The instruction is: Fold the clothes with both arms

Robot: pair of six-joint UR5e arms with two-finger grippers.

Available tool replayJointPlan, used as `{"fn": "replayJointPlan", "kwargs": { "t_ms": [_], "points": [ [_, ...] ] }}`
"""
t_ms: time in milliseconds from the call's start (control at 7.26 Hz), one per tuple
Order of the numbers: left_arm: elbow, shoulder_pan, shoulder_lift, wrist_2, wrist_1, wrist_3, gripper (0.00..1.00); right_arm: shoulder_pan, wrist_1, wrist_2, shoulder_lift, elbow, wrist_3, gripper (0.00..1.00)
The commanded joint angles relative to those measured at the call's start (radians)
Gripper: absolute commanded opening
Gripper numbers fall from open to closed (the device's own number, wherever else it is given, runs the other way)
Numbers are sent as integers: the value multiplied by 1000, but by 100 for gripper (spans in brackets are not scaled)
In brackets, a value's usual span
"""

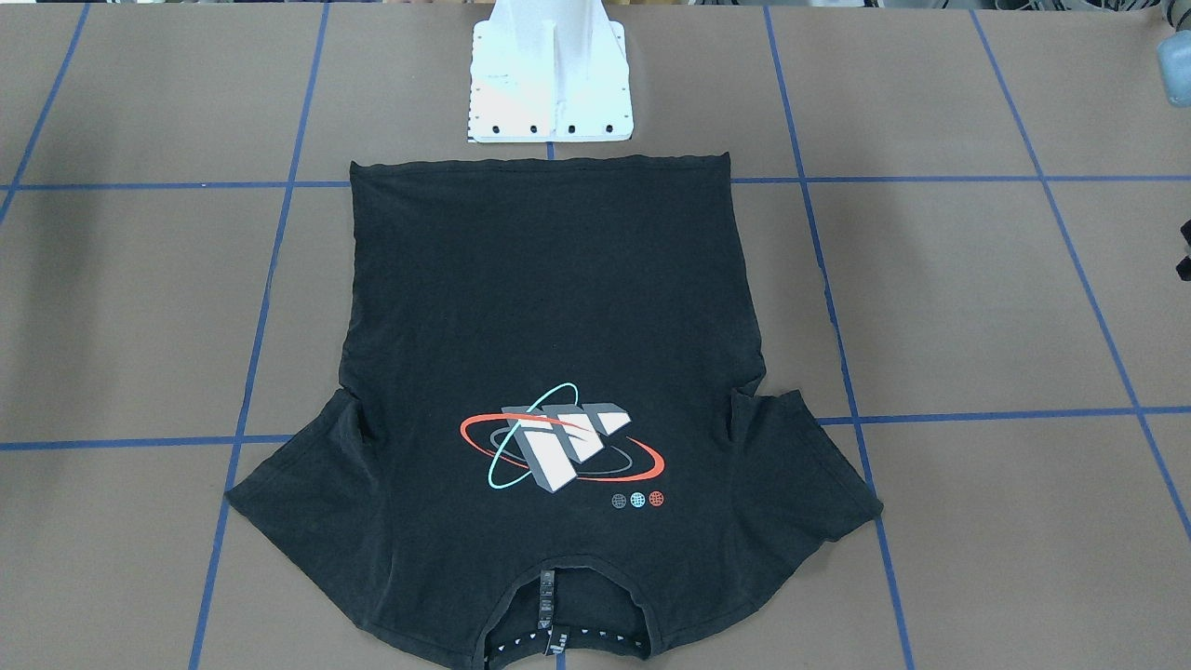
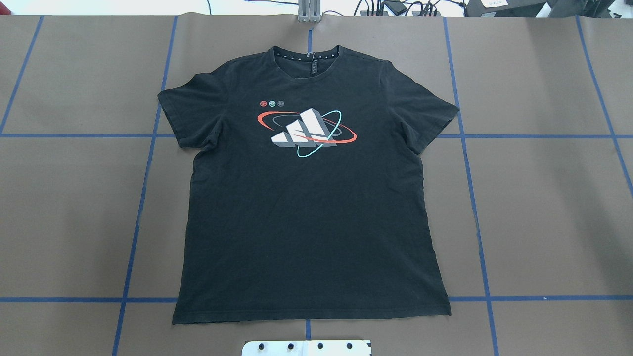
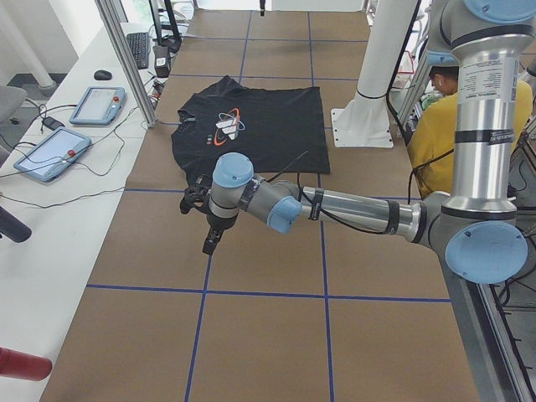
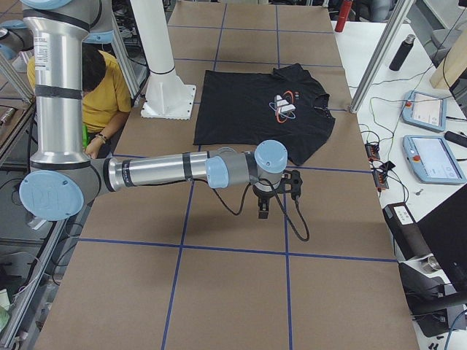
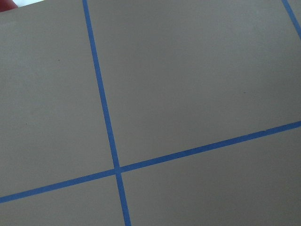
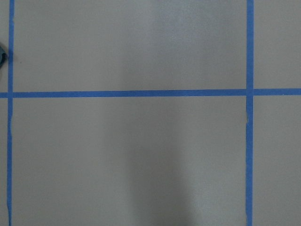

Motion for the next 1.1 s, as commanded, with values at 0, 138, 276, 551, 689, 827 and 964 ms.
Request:
{"fn": "replayJointPlan", "kwargs": {
  "t_ms": [0,138,276,551,689,827,964],
  "points": [
    [-6,0,7,-2,1,-1,99,-1,1,-1,-7,-4,3,100],
    [-5,2,7,-2,1,-1,99,-1,-1,14,-11,2,6,100],
    [-6,3,7,-2,-2,-1,99,-7,37,42,-12,-4,5,100],
    [-8,3,7,-2,-5,-1,99,-100,68,71,31,-10,49,100],
    [-6,5,7,0,-7,-1,99,-196,73,44,150,-72,98,100],
    [-6,3,7,1,-8,-1,99,-241,71,-8,259,-133,186,100],
    [-9,5,7,1,-8,-1,99,-275,71,-42,392,-225,304,100]
  ]
}}
